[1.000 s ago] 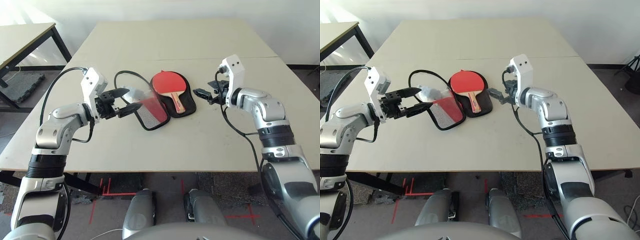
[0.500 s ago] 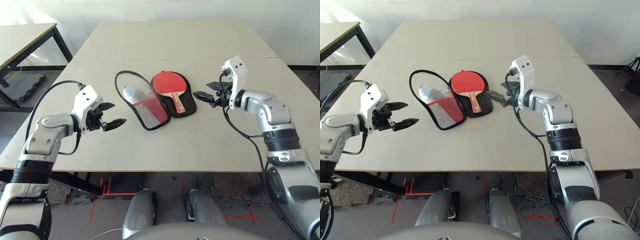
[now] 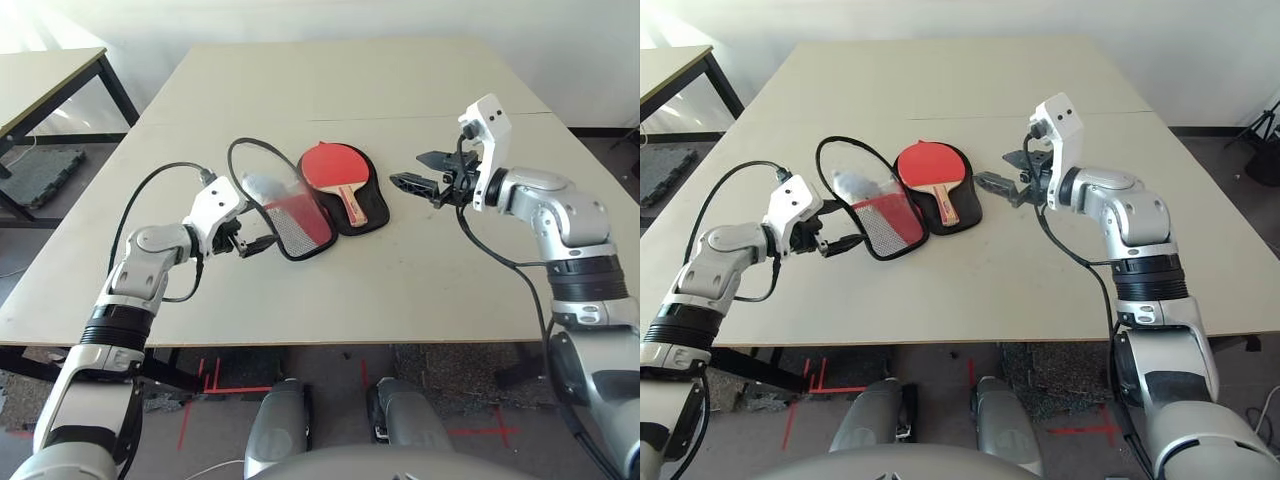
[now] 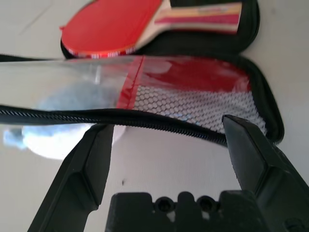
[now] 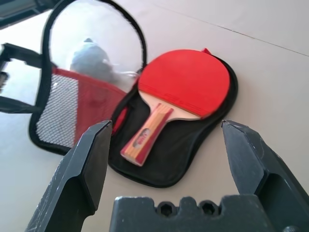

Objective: Store the ping-pong paddle in its case and zip it.

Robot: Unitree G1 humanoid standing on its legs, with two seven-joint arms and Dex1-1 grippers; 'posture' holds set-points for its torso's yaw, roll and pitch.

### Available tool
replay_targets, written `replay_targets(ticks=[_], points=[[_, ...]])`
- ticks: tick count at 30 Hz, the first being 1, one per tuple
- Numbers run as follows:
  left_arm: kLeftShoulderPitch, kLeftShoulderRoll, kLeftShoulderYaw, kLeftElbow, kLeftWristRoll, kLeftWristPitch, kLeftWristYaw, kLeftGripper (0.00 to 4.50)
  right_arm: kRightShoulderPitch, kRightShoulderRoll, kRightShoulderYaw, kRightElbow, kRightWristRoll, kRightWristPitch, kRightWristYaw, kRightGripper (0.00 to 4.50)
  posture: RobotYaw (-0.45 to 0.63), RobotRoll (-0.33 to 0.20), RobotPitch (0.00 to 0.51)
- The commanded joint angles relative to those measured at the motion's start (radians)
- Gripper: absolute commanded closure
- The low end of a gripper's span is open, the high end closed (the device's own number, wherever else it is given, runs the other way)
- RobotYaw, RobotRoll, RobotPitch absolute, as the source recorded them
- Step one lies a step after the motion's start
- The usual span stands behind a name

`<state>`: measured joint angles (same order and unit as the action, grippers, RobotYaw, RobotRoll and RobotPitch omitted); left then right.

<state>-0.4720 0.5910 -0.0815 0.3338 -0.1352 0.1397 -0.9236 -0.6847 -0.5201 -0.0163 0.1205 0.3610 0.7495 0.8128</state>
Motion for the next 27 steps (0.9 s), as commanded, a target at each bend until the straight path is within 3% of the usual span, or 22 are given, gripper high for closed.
replay_targets(ticks=[1, 11, 27], points=[[-0.045, -0.019, -0.001, 0.014, -0.01, 0.009, -0.016, 0.0, 0.017, -0.028, -0.004, -0.019, 0.014, 0.018, 0.017, 0.03, 0.04, 0.0, 0.047], [-0.222, -0.154, -0.031, 0.122, 0.001, -0.044, -0.03, 0.0, 0.041, -0.091, 0.001, -0.027, 0.02, 0.027, 0.049, 0.03, 0.02, 0.0, 0.047], [-0.412, -0.358, -0.061, 0.227, -0.014, -0.074, -0.057, 0.0, 0.074, -0.105, -0.014, -0.059, 0.024, 0.041, 0.014, 0.03, -0.04, 0.0, 0.042]])
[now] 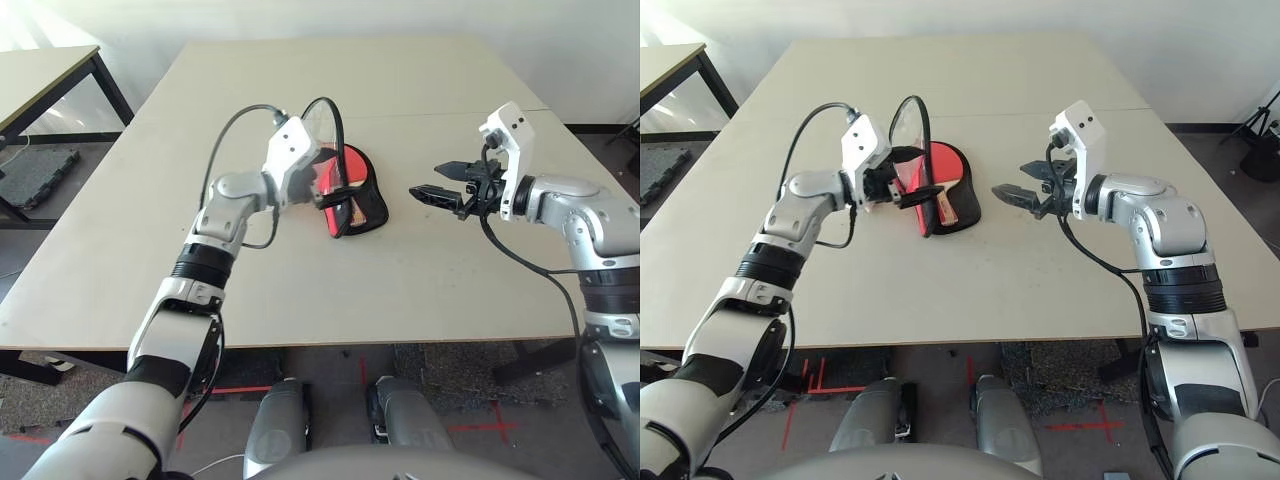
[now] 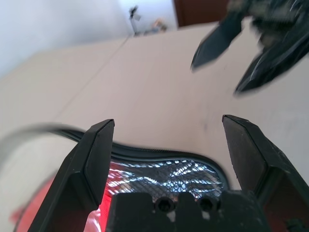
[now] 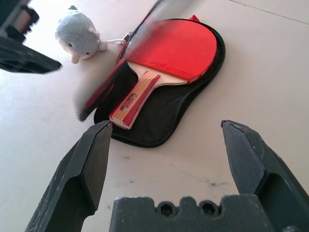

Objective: Store the ping-pong paddle in its case and zip it.

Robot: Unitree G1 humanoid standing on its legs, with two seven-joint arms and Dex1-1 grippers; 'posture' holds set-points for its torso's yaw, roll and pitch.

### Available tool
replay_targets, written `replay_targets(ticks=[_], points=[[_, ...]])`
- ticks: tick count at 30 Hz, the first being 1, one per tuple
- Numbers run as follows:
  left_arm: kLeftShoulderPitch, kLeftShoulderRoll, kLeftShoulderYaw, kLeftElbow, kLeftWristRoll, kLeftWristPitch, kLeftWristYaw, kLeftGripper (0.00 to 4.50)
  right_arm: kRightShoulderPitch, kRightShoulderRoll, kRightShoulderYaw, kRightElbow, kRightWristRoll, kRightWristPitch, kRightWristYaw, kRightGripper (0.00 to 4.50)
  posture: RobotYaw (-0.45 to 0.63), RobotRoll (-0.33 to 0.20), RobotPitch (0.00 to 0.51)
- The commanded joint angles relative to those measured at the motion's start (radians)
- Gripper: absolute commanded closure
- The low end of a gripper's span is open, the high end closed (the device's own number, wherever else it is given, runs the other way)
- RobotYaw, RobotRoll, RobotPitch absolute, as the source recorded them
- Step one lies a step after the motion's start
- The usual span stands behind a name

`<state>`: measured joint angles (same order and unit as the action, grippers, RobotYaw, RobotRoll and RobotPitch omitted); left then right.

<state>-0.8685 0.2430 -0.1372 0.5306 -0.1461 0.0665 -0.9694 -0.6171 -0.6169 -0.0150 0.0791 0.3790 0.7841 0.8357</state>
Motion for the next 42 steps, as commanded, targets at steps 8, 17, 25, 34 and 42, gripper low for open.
replay_targets(ticks=[8, 17, 25, 34, 42], points=[[-0.021, -0.029, -0.011, 0.058, 0.008, -0.021, -0.017, 0.0, 0.013, 0.0, -0.016, -0.012, 0.007, 0.011, -0.033, 0.03, -0.04, 0.0, 0.037], [0.035, 0.042, 0.01, -0.004, -0.001, 0.013, -0.026, 0.0, 0.003, 0.082, 0.004, 0.076, 0.009, 0.042, -0.064, 0.03, 0.02, 0.0, 0.047], [0.151, 0.138, 0.032, -0.137, -0.028, 0.096, -0.035, 0.0, -0.017, 0.172, -0.033, 0.229, 0.035, 0.033, -0.074, 0.03, 0.06, 0.0, 0.053], [0.264, 0.236, 0.066, -0.291, -0.067, 0.191, -0.038, 0.0, -0.071, 0.249, -0.088, 0.406, 0.04, -0.001, -0.115, 0.03, 0.09, 0.0, 0.063], [0.338, 0.276, 0.092, -0.397, -0.095, 0.255, -0.009, 0.0, -0.083, 0.288, -0.096, 0.495, 0.03, -0.018, -0.13, 0.03, 0.11, 0.0, 0.079]])
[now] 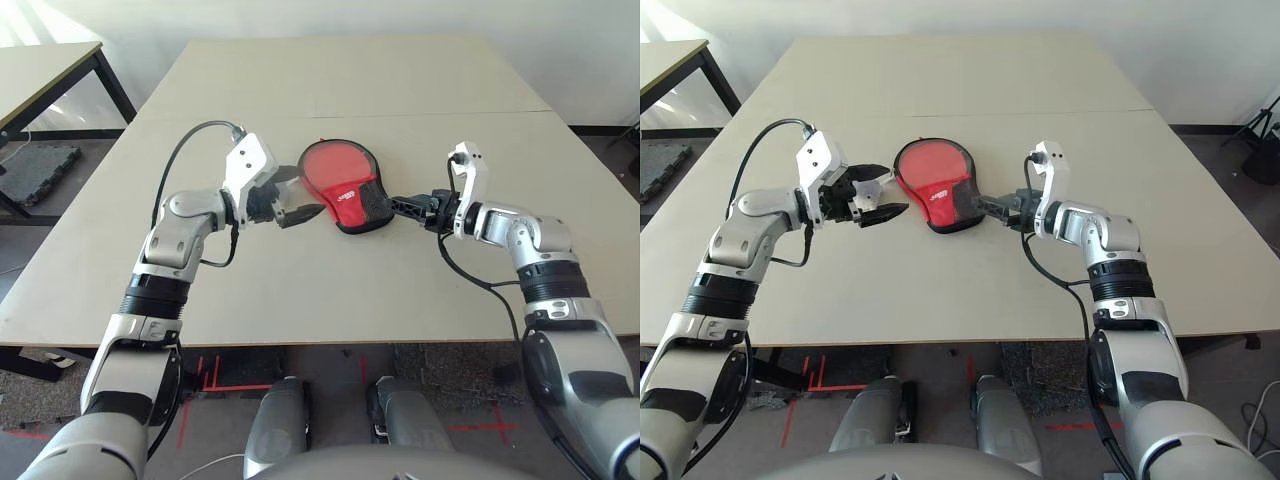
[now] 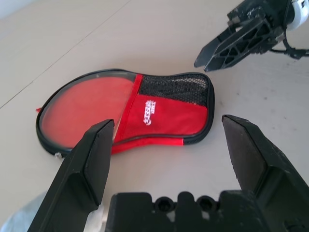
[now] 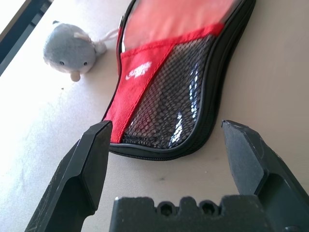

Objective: Store the ping-pong paddle in its case and zip it.

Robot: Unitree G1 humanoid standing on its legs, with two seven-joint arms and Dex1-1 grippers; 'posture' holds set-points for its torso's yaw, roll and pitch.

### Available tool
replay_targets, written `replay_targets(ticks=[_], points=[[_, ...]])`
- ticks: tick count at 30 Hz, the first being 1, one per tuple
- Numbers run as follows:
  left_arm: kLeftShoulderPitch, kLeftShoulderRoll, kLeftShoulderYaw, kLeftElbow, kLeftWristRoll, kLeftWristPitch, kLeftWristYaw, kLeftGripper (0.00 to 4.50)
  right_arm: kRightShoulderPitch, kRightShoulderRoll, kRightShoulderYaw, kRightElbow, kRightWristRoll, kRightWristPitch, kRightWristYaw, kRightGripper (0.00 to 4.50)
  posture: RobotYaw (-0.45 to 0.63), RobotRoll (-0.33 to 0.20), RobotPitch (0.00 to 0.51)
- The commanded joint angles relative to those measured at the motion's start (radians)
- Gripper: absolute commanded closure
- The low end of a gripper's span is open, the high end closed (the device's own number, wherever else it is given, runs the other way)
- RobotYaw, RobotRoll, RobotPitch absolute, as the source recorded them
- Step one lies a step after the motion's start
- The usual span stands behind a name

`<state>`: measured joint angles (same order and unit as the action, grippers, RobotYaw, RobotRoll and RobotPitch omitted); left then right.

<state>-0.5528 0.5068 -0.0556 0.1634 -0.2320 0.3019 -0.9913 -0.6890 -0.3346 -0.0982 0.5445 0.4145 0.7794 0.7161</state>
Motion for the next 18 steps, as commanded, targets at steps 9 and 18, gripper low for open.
replay_targets(ticks=[9, 18], points=[[0.054, 0.003, 0.005, -0.08, -0.023, 0.051, 0.039, 0.0, -0.018, 0.03, -0.007, 0.084, -0.011, -0.015, -0.024, 0.03, 0.12, 0.0, 0.089], [0.067, 0.003, 0.002, -0.11, -0.034, 0.072, 0.05, 0.0, -0.011, 0.06, -0.013, 0.105, -0.006, -0.007, -0.032, 0.03, 0.13, 0.0, 0.092]])
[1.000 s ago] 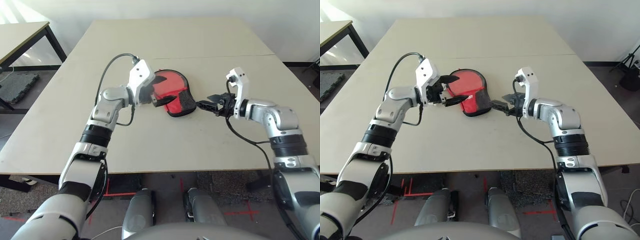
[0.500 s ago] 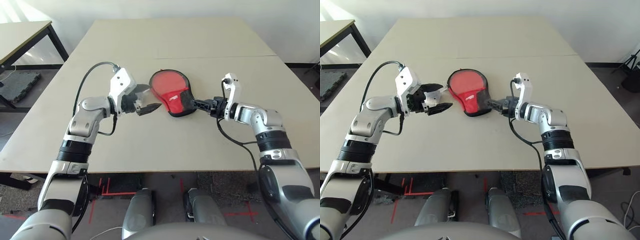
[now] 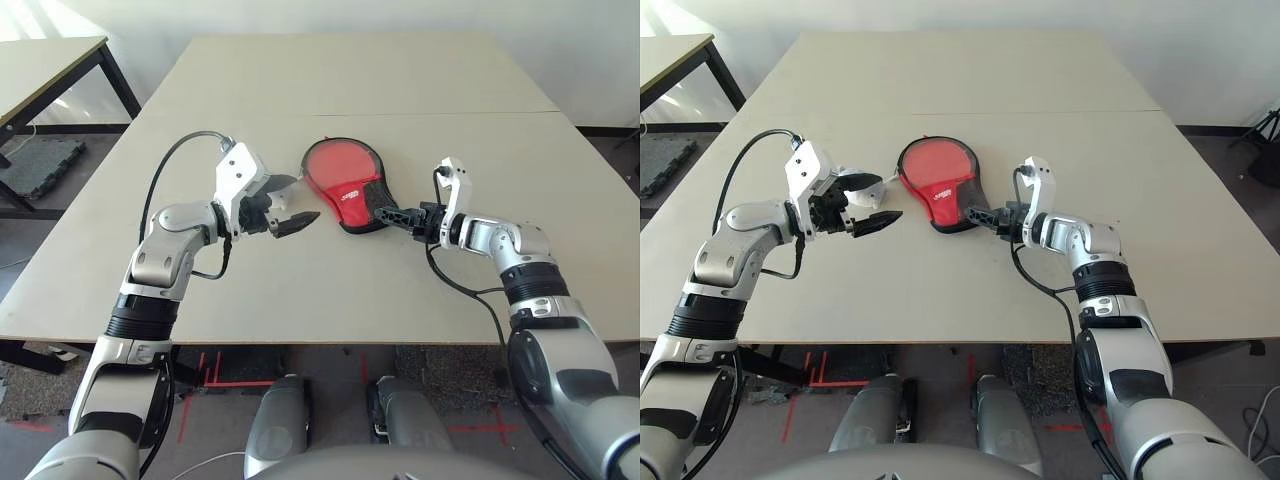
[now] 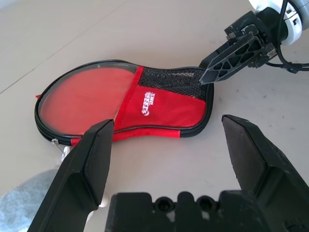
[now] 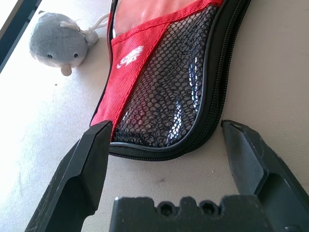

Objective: Store the ping-pong paddle in its case and zip it.

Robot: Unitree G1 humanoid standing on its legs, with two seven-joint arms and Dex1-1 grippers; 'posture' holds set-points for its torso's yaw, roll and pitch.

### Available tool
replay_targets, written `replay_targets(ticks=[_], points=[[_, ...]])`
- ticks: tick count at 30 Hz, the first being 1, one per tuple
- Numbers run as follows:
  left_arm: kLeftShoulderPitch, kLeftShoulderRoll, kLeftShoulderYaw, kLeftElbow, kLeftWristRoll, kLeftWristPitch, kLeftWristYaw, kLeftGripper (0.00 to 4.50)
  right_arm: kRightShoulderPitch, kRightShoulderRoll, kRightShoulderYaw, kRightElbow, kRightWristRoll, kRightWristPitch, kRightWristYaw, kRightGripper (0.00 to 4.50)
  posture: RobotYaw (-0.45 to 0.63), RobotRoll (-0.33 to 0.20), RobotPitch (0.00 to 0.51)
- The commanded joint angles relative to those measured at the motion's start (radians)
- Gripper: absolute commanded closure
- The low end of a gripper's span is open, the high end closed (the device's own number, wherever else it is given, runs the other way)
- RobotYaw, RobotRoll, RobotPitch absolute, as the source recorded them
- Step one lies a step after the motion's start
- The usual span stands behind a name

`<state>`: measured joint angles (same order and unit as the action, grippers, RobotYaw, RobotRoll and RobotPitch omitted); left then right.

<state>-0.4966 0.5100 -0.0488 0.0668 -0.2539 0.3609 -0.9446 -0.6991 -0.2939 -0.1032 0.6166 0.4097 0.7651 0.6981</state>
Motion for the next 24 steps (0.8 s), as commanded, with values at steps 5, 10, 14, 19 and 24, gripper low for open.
replay_targets(ticks=[5, 10, 14, 19, 24], points=[[0.009, 0.002, -0.006, -0.016, -0.013, 0.017, 0.002, 0.0, -0.019, 0.046, -0.026, 0.074, -0.008, -0.008, -0.028, 0.03, 0.13, 0.0, 0.091], [0.007, 0.003, -0.008, -0.018, -0.016, 0.019, 0.002, 0.0, -0.031, 0.059, -0.032, 0.082, -0.007, -0.012, -0.026, 0.03, 0.12, 0.0, 0.088], [0.007, 0.003, -0.01, -0.018, -0.016, 0.017, 0.002, 0.0, -0.032, 0.063, -0.032, 0.083, -0.009, -0.013, -0.025, 0.03, 0.12, 0.0, 0.087], [0.001, 0.0, -0.013, -0.013, -0.015, 0.015, 0.004, 0.0, -0.039, 0.07, -0.03, 0.097, -0.014, -0.019, -0.024, 0.03, 0.12, 0.0, 0.086], [-0.001, -0.002, -0.015, -0.014, -0.016, 0.018, 0.006, 0.0, -0.047, 0.074, -0.03, 0.121, -0.022, -0.019, -0.031, 1.37, 0.12, 0.0, 0.087]])
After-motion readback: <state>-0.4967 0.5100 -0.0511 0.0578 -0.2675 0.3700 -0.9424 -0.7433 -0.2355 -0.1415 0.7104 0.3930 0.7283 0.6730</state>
